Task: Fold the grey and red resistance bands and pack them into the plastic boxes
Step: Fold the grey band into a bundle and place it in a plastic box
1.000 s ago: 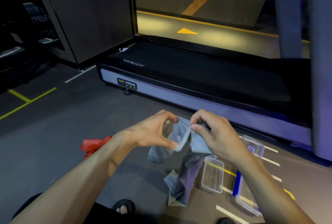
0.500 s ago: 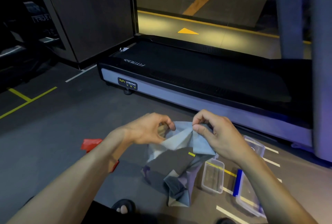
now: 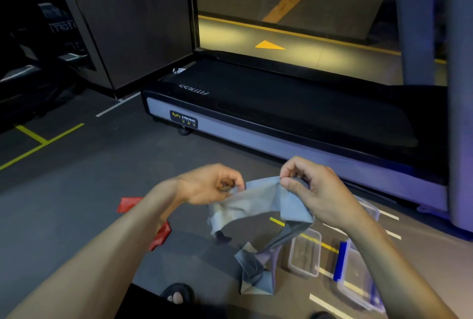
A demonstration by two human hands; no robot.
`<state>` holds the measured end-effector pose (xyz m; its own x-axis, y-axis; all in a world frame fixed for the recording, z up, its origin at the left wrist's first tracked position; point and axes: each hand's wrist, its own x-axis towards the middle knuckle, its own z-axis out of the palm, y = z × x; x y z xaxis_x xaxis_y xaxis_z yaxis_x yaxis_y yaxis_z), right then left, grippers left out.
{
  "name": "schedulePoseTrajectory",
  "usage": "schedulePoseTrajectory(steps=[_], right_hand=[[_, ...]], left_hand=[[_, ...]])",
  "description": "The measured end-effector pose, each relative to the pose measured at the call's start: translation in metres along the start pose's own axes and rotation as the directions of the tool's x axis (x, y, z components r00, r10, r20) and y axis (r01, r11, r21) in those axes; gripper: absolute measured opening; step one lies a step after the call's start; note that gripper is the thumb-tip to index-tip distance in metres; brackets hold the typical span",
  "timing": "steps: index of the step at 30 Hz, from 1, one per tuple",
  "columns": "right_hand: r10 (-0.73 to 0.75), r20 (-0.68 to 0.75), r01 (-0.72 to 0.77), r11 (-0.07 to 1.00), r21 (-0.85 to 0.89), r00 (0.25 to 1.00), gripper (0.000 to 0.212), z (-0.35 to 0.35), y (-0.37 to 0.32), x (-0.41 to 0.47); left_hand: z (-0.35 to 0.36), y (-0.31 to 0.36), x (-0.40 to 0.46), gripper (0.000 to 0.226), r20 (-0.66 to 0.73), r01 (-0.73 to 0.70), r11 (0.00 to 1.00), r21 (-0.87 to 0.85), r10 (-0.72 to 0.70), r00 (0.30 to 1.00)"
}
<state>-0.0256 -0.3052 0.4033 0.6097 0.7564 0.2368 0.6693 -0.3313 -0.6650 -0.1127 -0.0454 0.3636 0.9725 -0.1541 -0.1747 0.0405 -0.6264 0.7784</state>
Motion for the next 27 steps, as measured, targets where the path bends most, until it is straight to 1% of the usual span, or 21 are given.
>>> schedulePoseTrajectory(steps=[2, 5, 6, 8, 9, 10, 14, 16, 19, 21, 23, 24, 27], right_hand=[[-0.004, -0.004, 0.004, 1.0, 0.014, 1.0, 0.013, -0.001, -0.001, 0.0], [0.01, -0.007, -0.01, 1.0, 0.006, 1.0, 0.013, -0.003, -0.001, 0.0], [0.023, -0.011, -0.023, 1.0, -0.002, 1.0, 0.013, -0.004, 0.0, 0.0], [0.043, -0.033, -0.044, 0.999, -0.027, 0.999, 0.014, -0.006, 0.003, 0.0], [0.05, -0.045, -0.052, 0.998, -0.04, 0.998, 0.015, -0.007, 0.005, 0.0], [0.058, -0.053, -0.061, 0.997, -0.051, 0.997, 0.015, -0.007, 0.007, 0.0], [0.087, -0.068, -0.091, 0.994, -0.068, 0.994, 0.015, -0.007, 0.012, -0.001], [0.094, -0.074, -0.1, 0.992, -0.079, 0.993, 0.015, -0.006, 0.014, -0.001], [0.105, -0.085, -0.113, 0.989, -0.092, 0.991, 0.014, -0.006, 0.015, -0.001], [0.116, -0.09, -0.125, 0.987, -0.1, 0.989, 0.013, -0.006, 0.017, -0.001], [0.122, -0.094, -0.132, 0.986, -0.101, 0.988, 0.014, -0.006, 0.019, -0.002], [0.125, -0.095, -0.134, 0.986, -0.099, 0.988, 0.014, -0.006, 0.019, -0.002], [0.131, -0.097, -0.14, 0.986, -0.092, 0.987, 0.015, -0.006, 0.02, -0.002]], left_hand=[[-0.001, 0.0, 0.0, 0.024, 0.023, -0.024, 1.0, 0.007, 0.024, 0.999], [-0.004, -0.001, -0.002, 0.018, 0.114, -0.028, 0.999, -0.03, 0.031, 0.993], [-0.004, -0.001, -0.002, 0.021, 0.117, -0.027, 0.998, -0.058, 0.033, 0.993], [-0.006, 0.002, -0.004, 0.038, 0.086, -0.007, 0.987, -0.16, 0.021, 0.996], [-0.008, 0.005, -0.005, 0.041, 0.067, -0.001, 0.978, -0.208, 0.015, 0.998], [-0.009, 0.006, -0.007, 0.039, 0.046, -0.003, 0.972, -0.234, 0.014, 0.999], [-0.013, 0.004, -0.008, 0.018, 0.0, -0.053, 0.984, -0.171, 0.054, 0.999], [-0.012, 0.003, -0.008, 0.013, -0.039, -0.049, 0.98, -0.193, 0.043, 0.998], [-0.01, 0.004, -0.008, 0.012, -0.082, -0.071, 0.974, -0.214, 0.054, 0.995], [-0.009, 0.004, -0.008, 0.016, -0.111, -0.08, 0.975, -0.209, 0.057, 0.992], [-0.009, 0.005, -0.009, 0.024, -0.128, -0.095, 0.981, -0.169, 0.073, 0.989], [-0.009, 0.007, -0.01, 0.024, -0.13, -0.105, 0.984, -0.145, 0.086, 0.988], [-0.01, 0.012, -0.012, 0.016, -0.143, -0.141, 0.988, -0.068, 0.13, 0.981]])
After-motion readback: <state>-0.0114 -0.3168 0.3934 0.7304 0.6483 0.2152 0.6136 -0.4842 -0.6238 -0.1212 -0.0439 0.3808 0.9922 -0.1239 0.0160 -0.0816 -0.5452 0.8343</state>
